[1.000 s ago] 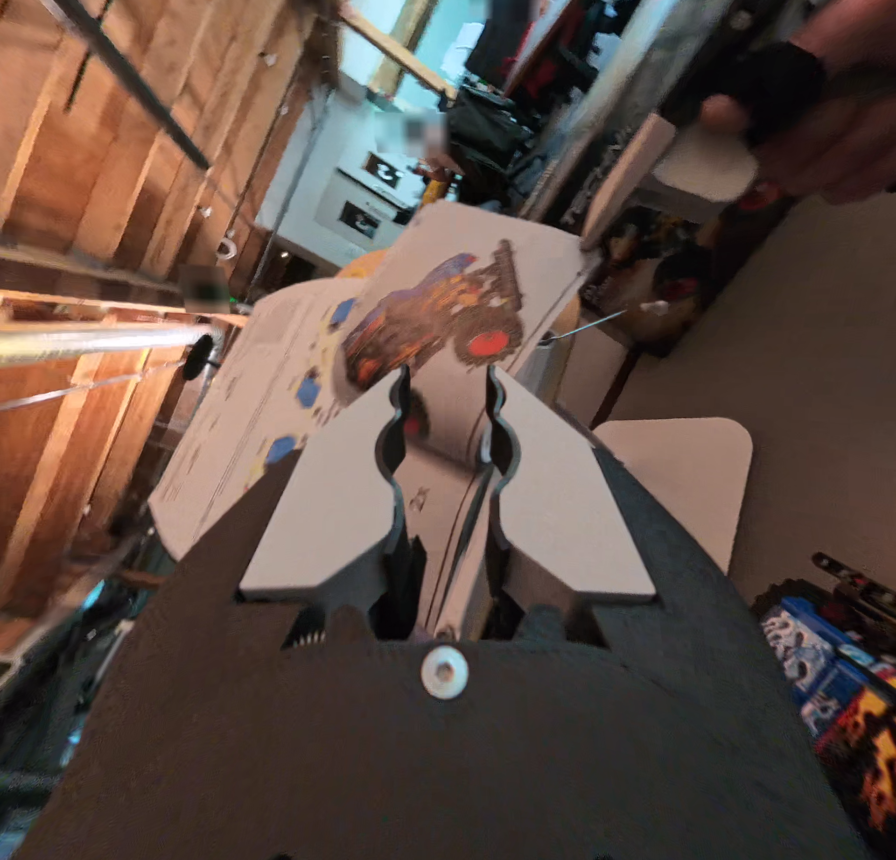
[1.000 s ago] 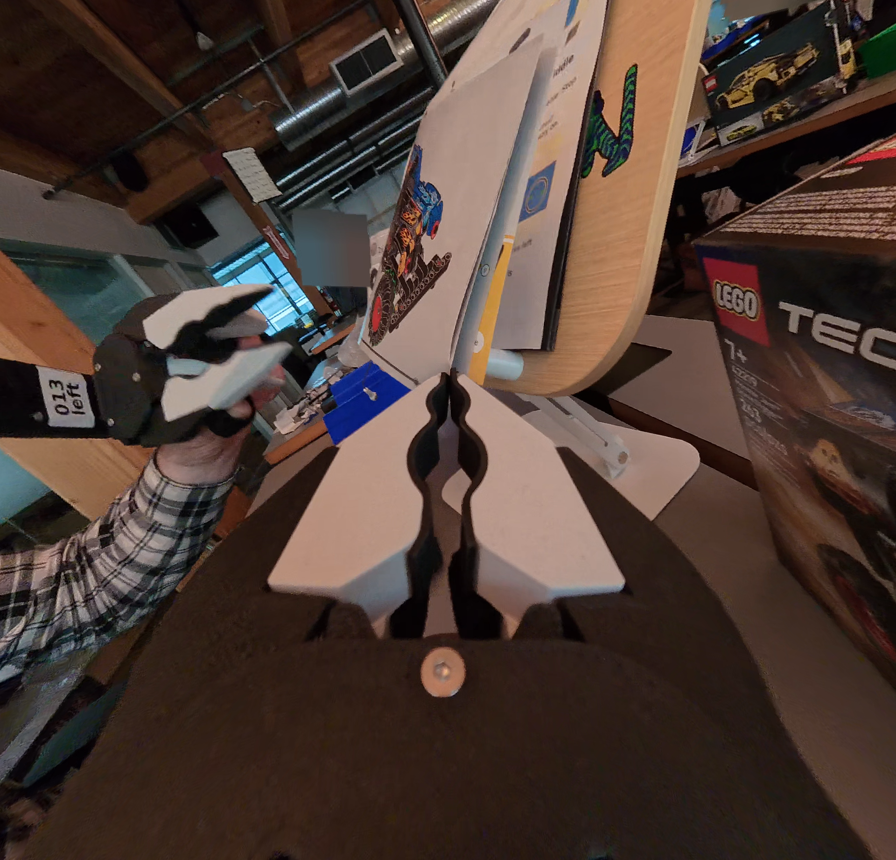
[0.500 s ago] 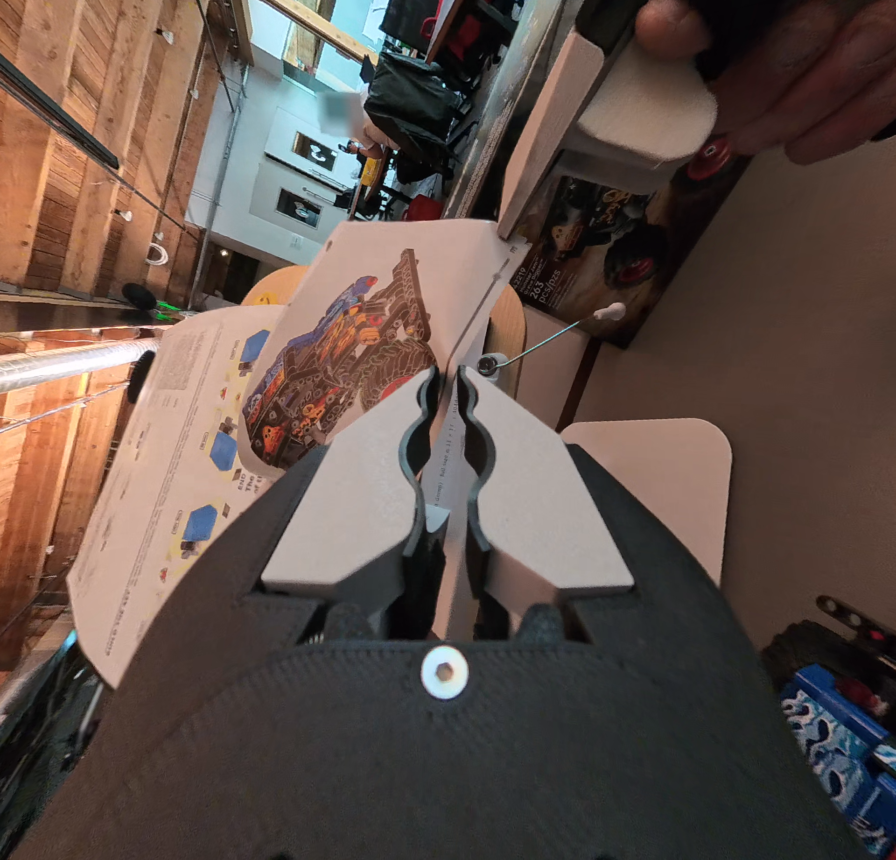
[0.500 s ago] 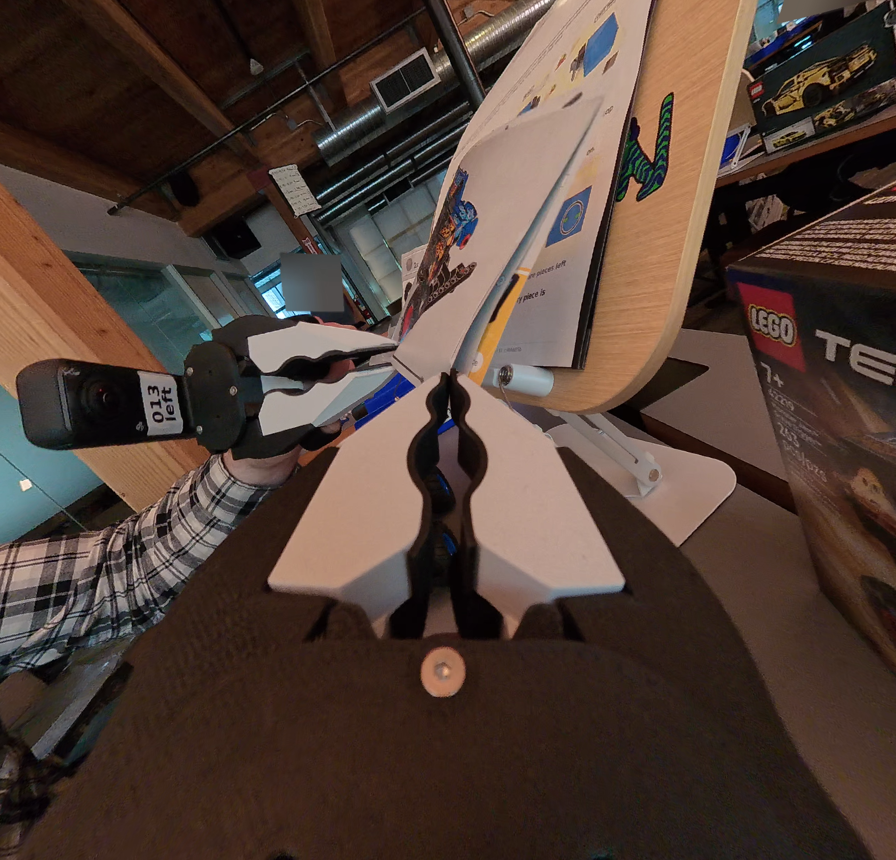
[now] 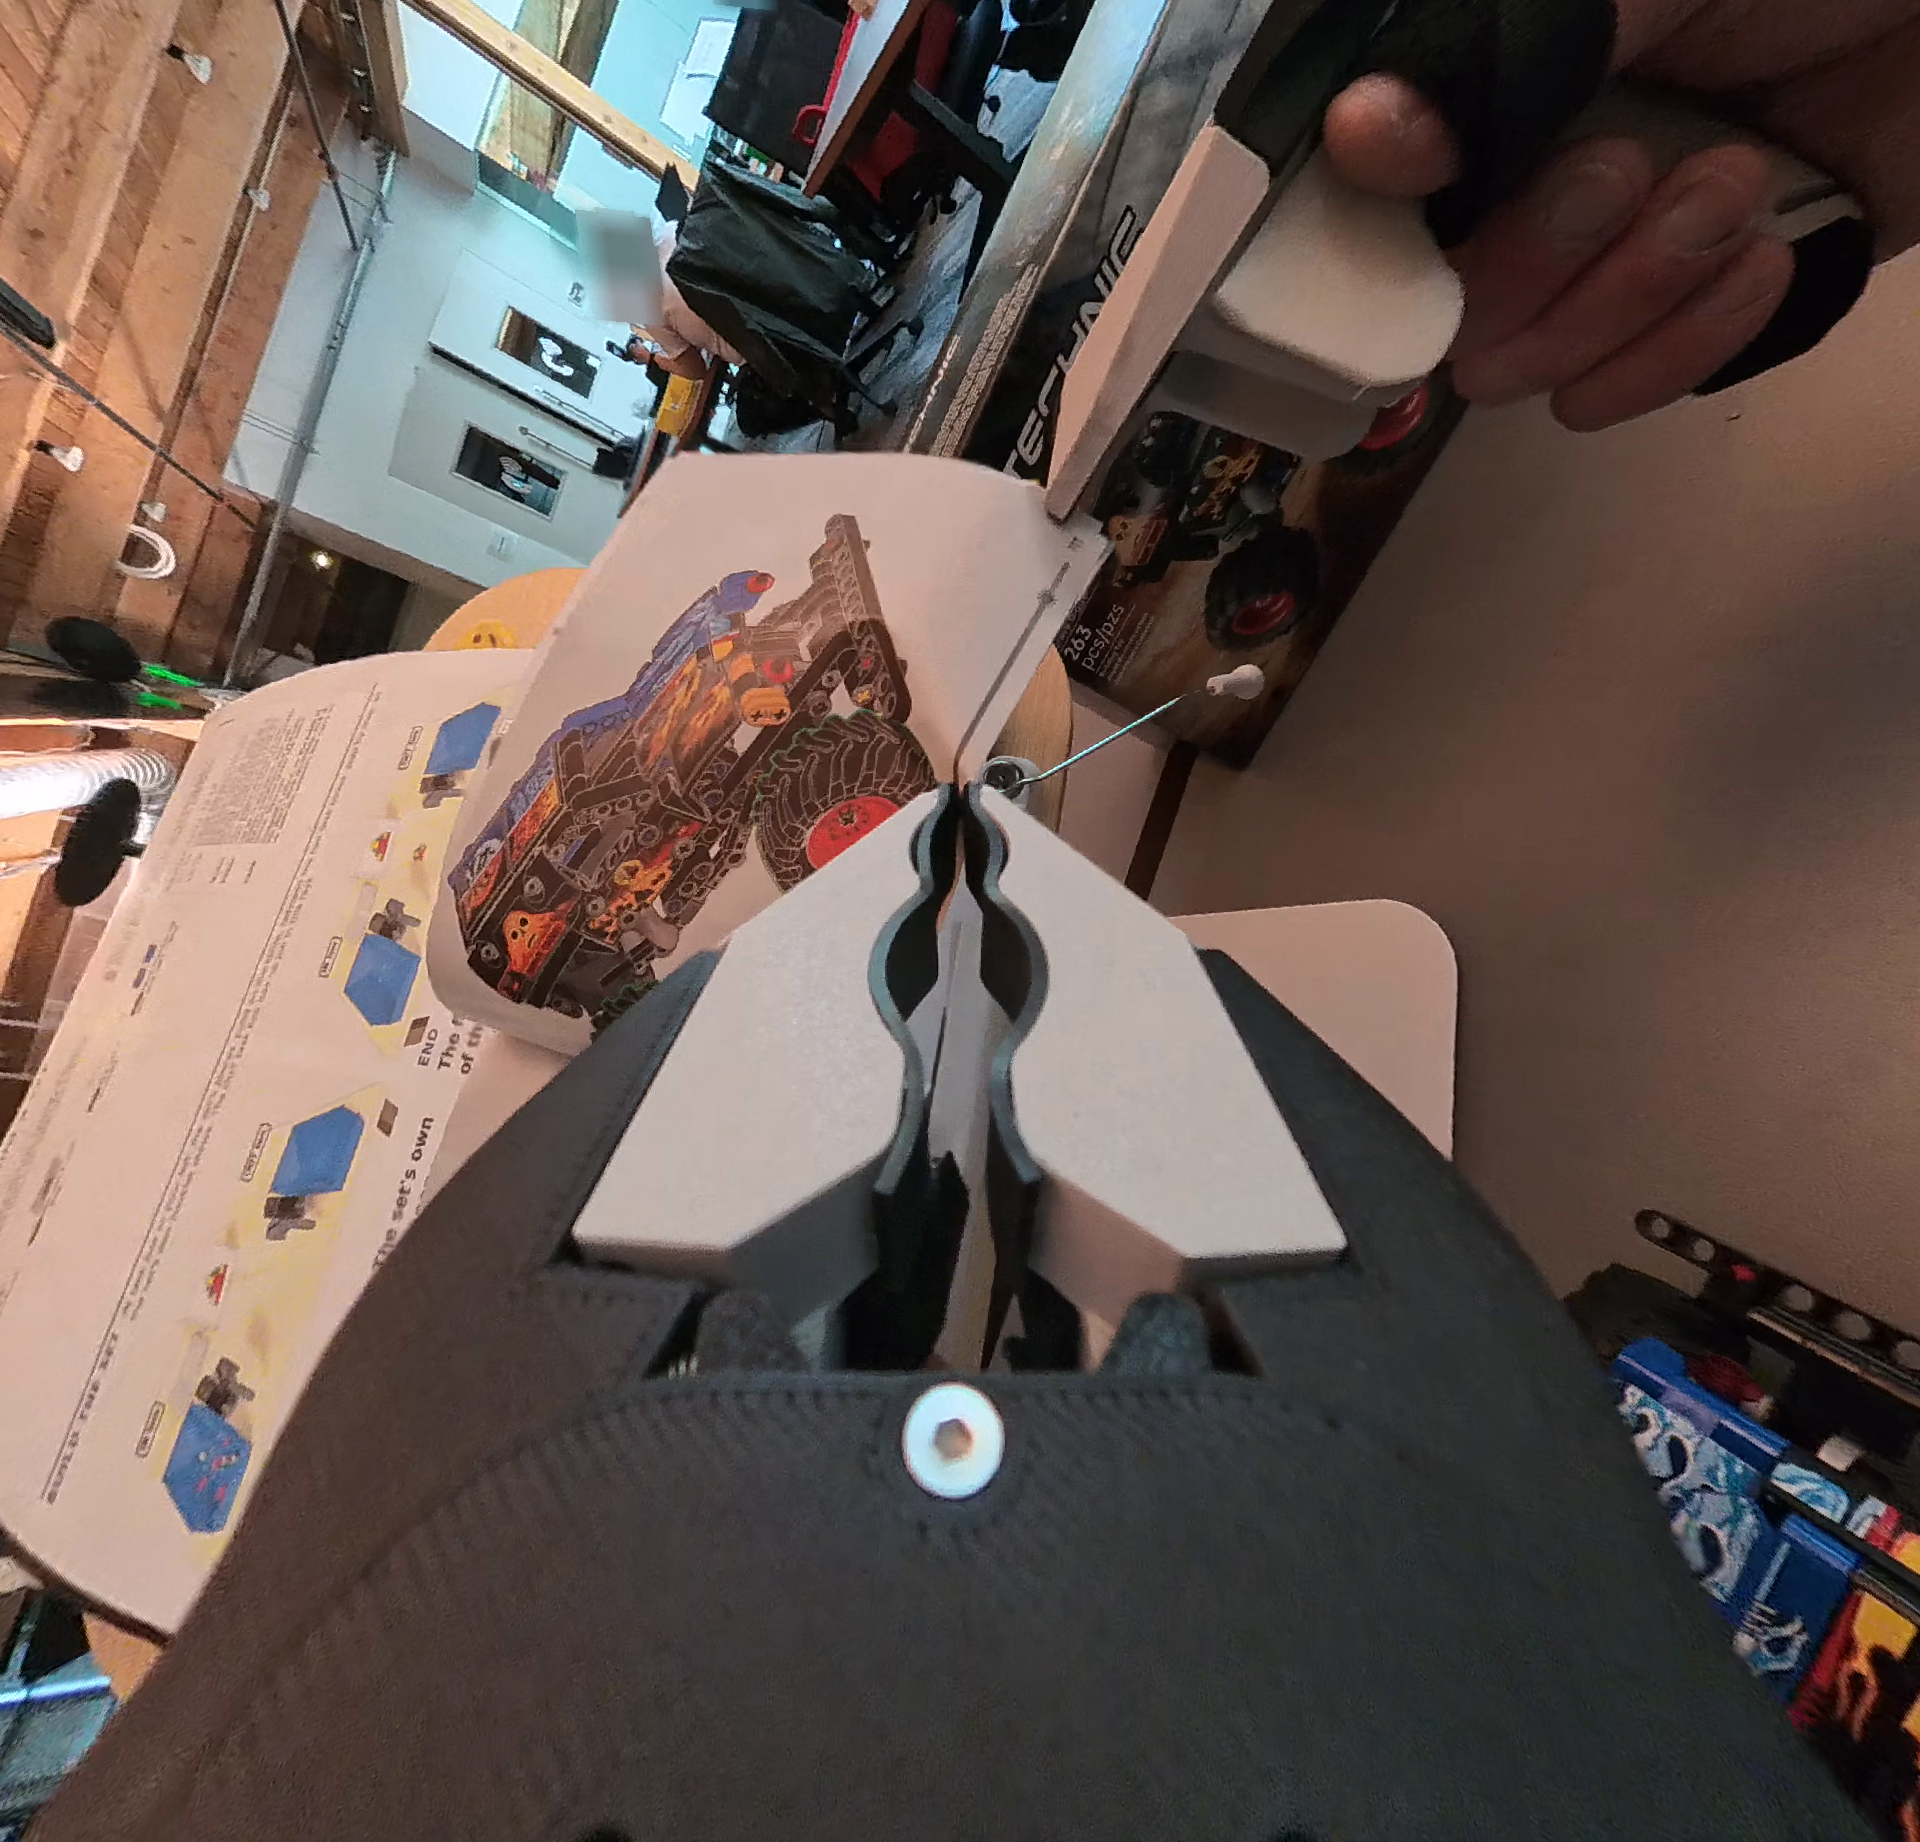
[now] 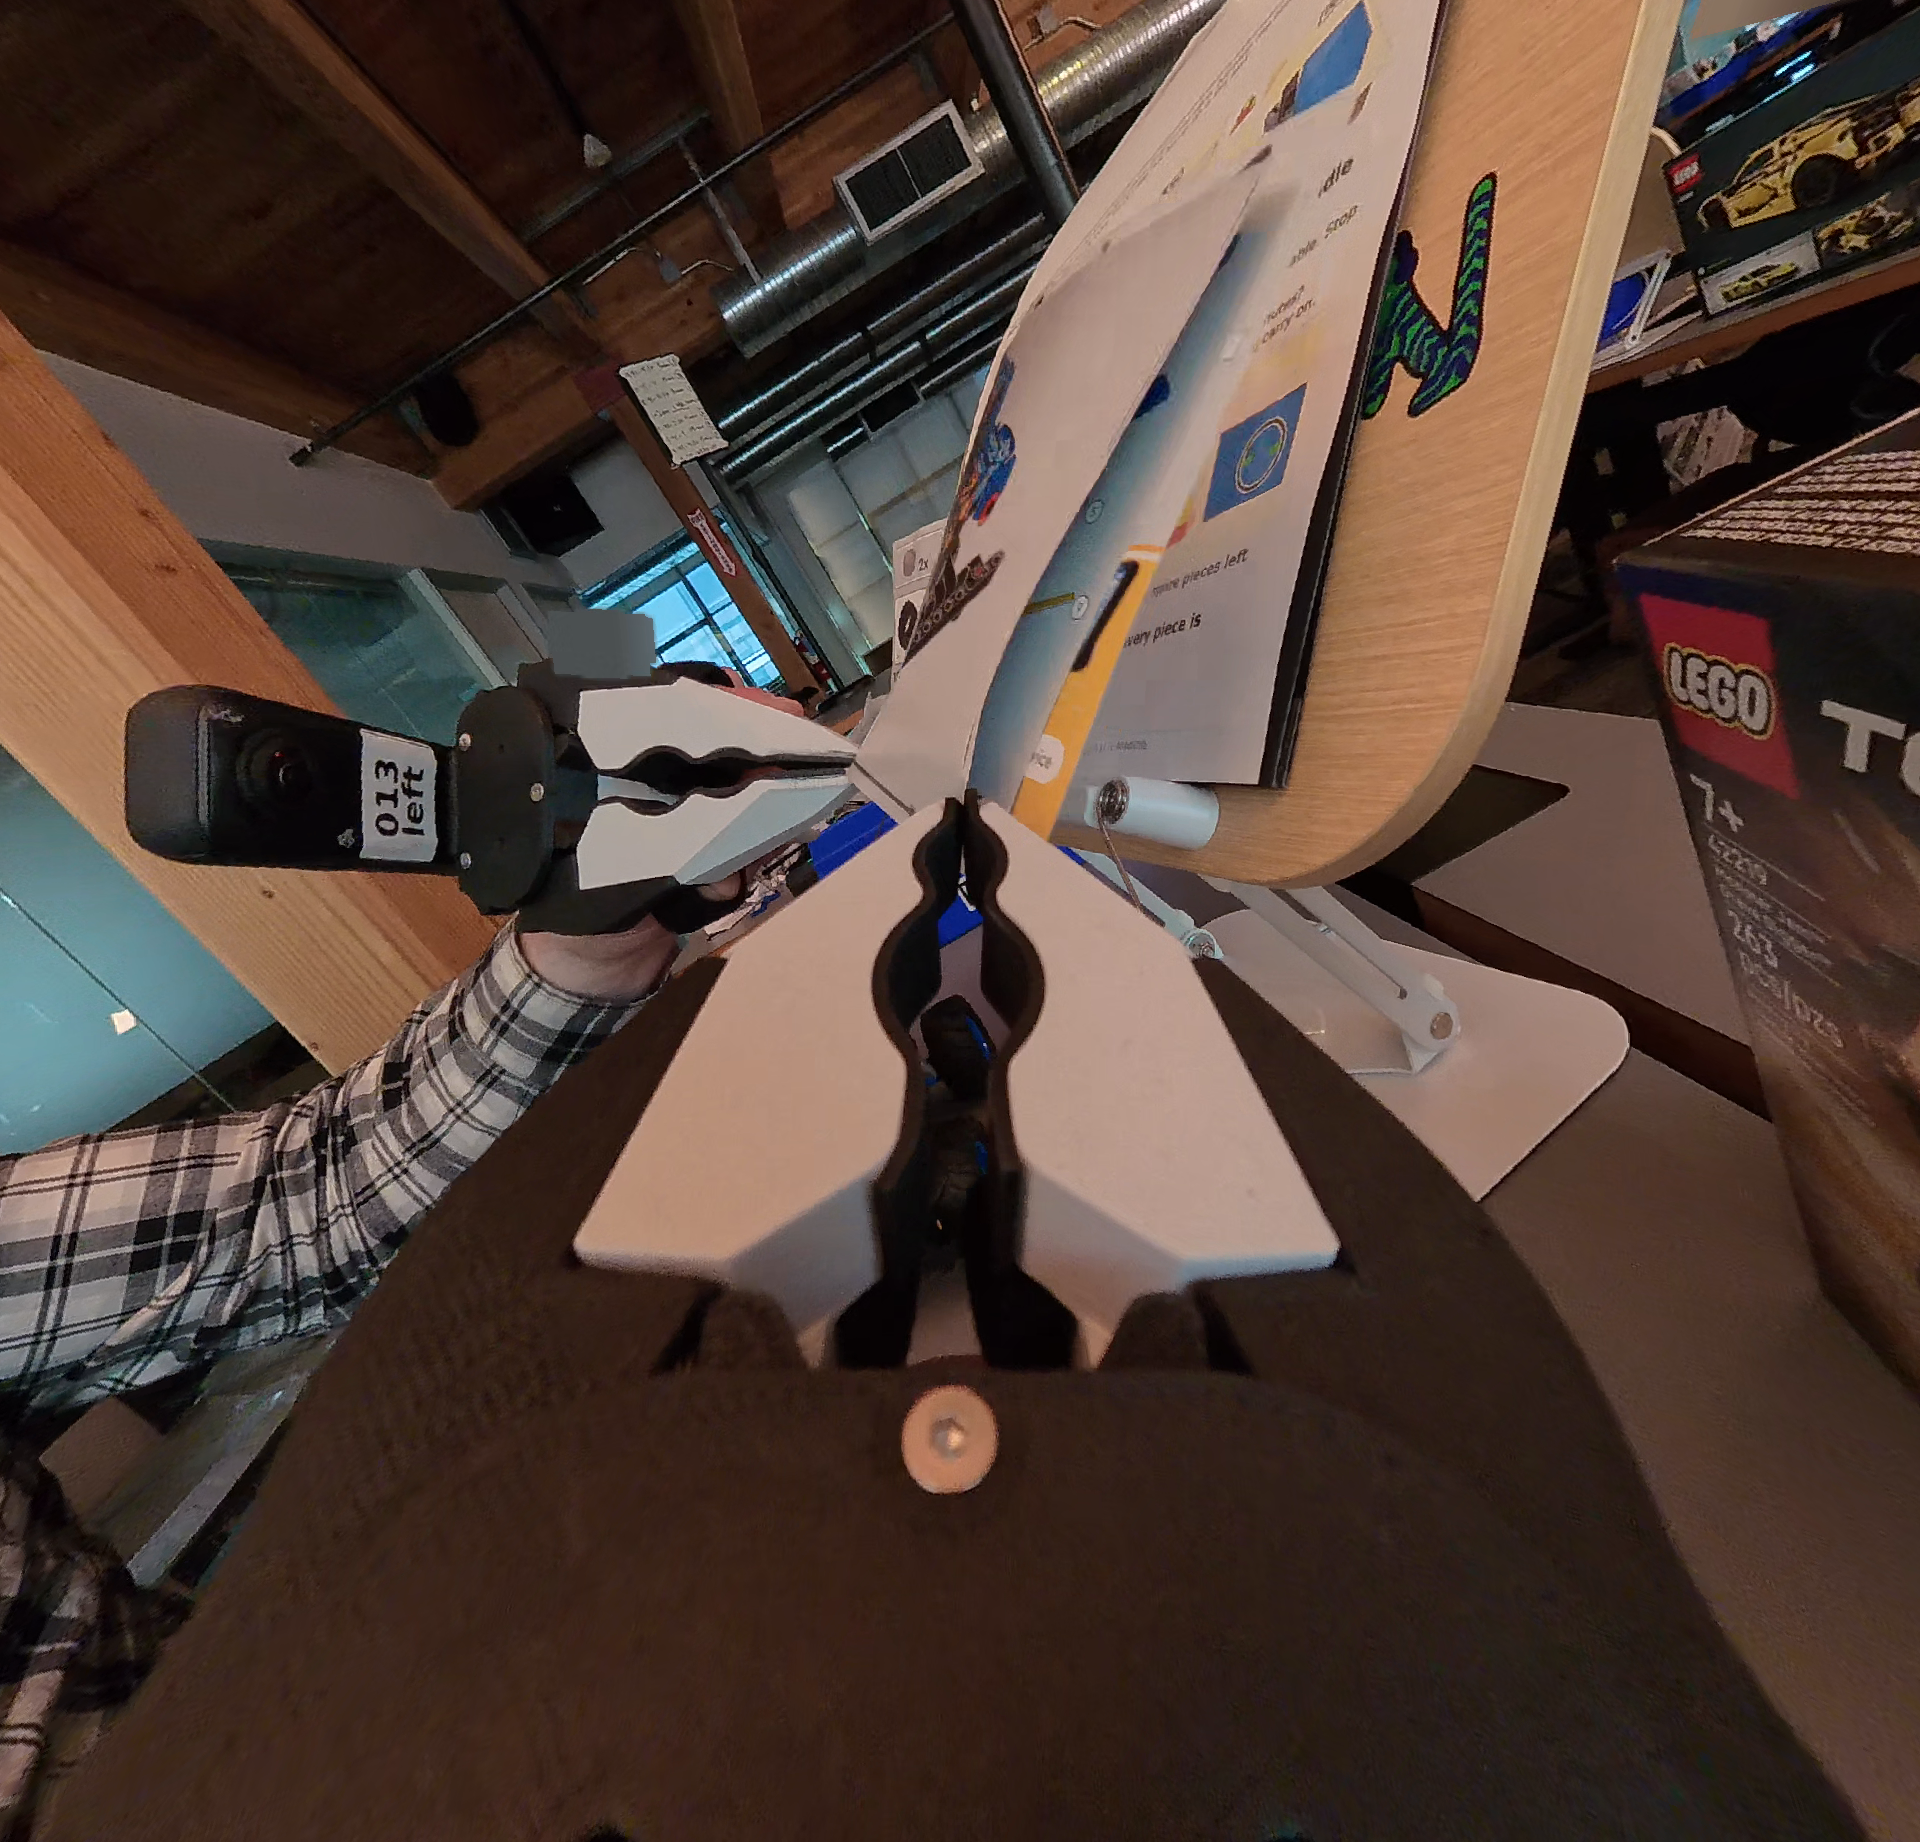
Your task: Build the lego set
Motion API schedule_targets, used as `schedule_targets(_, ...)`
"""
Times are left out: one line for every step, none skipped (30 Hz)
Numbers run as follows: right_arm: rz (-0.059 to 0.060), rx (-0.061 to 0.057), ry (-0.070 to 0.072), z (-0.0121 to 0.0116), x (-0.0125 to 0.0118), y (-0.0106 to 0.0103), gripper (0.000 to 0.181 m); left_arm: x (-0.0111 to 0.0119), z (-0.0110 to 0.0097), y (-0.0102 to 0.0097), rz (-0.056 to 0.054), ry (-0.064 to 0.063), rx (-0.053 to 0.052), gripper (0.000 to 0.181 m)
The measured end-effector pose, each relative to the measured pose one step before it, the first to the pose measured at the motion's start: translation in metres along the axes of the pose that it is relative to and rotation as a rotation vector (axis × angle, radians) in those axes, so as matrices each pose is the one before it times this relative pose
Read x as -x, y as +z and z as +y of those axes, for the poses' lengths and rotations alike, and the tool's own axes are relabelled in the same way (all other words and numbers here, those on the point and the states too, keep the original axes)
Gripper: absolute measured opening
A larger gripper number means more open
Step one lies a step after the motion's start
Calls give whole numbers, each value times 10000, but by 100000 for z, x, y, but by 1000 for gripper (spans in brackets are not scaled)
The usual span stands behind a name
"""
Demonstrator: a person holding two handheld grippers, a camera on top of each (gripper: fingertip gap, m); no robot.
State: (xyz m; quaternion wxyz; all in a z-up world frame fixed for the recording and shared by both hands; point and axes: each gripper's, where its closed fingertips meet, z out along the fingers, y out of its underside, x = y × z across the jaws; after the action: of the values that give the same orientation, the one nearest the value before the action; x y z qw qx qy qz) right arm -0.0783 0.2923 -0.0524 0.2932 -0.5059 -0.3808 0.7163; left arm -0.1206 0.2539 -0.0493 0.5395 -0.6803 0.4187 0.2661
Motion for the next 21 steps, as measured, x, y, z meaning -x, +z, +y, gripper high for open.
schedule_targets(-14,-15,14,-41,25,-12,0,-19,-47,-42,11,40,-58,0)
schedule_targets(-10,-11,13,-19,8,-18,0,-93,6,1,75,-17,-11,0)
schedule_targets(-3,5,7,14,-20,-3,0,-38,49,5,60,-43,8,0)
schedule_targets(-10,-2,20,26,-34,-21,0,12,-30,-31,9,-14,-43,0)
schedule_targets(-18,-5,36,39,-32,6,0,5,0,-34,23,9,-8,0)
schedule_targets(0,8,21,60,-50,13,0,-25,19,-41,41,-13,10,0)
schedule_targets(14,10,3,54,-46,35,0,16,-28,-41,13,-13,-21,0)
schedule_targets(-2,5,17,50,-26,34,0,13,3,-63,15,-8,-16,0)
schedule_targets(-11,6,18,35,-4,37,0,3,33,-69,25,-23,-12,0)
schedule_targets(5,12,-7,34,2,27,0,7,-2,-75,24,-74,-51,0)
schedule_targets(-3,8,-6,28,17,21,0,0,36,-85,42,-107,-39,0)
schedule_targets(-17,4,4,4,29,30,0,24,52,-68,21,-85,-38,0)
schedule_targets(-13,16,0,35,21,32,0,-8,42,-75,20,-68,-38,0)
schedule_targets(-11,20,2,54,19,39,0,-9,16,-84,16,-60,-51,0)
schedule_targets(-13,0,17,32,6,44,0,1,-82,-102,5,-72,-104,0)
schedule_targets(-8,-9,28,24,-16,32,0,-11,-71,-78,32,-101,-87,0)
schedule_targets(-3,-5,41,24,-25,36,0,-71,-34,-47,101,-130,-56,0)
schedule_targets(-13,-4,59,15,-9,11,0,-75,47,-22,125,-127,-16,0)
schedule_targets(-29,-3,51,-1,19,14,0,-7,36,-30,75,-84,-21,0)
schedule_targets(-19,2,8,-11,60,20,0,53,-28,-67,28,-49,-46,0)
schedule_targets(9,11,-11,-8,19,38,0,48,-29,-63,38,-58,-31,0)
